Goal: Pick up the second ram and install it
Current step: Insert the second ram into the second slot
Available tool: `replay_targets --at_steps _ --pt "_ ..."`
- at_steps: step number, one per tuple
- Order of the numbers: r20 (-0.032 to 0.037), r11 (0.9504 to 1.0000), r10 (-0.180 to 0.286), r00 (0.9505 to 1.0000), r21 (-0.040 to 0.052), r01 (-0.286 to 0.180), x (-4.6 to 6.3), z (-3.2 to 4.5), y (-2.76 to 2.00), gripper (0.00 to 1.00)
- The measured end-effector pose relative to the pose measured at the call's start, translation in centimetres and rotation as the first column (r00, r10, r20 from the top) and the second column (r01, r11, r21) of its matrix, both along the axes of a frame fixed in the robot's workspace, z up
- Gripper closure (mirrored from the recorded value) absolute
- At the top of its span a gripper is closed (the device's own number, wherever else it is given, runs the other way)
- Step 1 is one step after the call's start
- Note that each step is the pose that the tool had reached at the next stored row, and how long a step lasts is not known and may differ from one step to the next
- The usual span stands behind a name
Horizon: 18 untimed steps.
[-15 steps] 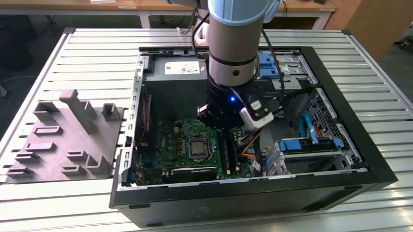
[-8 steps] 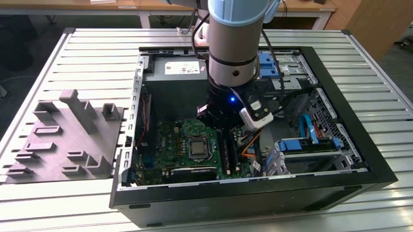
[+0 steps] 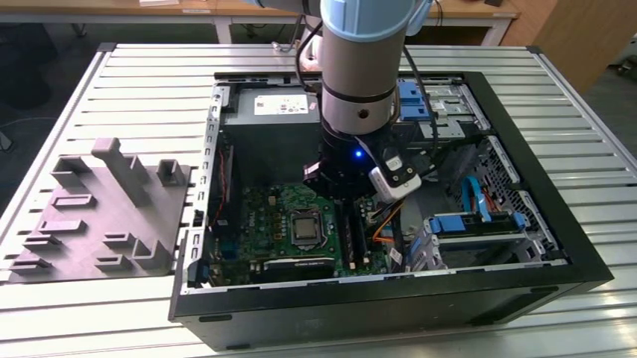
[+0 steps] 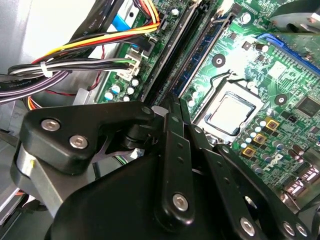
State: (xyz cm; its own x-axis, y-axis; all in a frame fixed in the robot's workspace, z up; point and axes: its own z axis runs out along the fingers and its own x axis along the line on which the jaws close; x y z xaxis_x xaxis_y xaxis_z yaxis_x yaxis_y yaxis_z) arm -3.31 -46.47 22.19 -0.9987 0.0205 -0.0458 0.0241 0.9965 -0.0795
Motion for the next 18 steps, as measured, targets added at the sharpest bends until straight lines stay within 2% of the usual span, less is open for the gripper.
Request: replay_targets --at_steps 14,18 --pt "0.0001 1.0 0.0 1.0 0.0004 0.0 0.0 -0.04 0.0 0.89" --pt "0.0002 0.9999 0.013 0.9999 0.0005 -0.013 -0.01 -0.05 0.01 0.89"
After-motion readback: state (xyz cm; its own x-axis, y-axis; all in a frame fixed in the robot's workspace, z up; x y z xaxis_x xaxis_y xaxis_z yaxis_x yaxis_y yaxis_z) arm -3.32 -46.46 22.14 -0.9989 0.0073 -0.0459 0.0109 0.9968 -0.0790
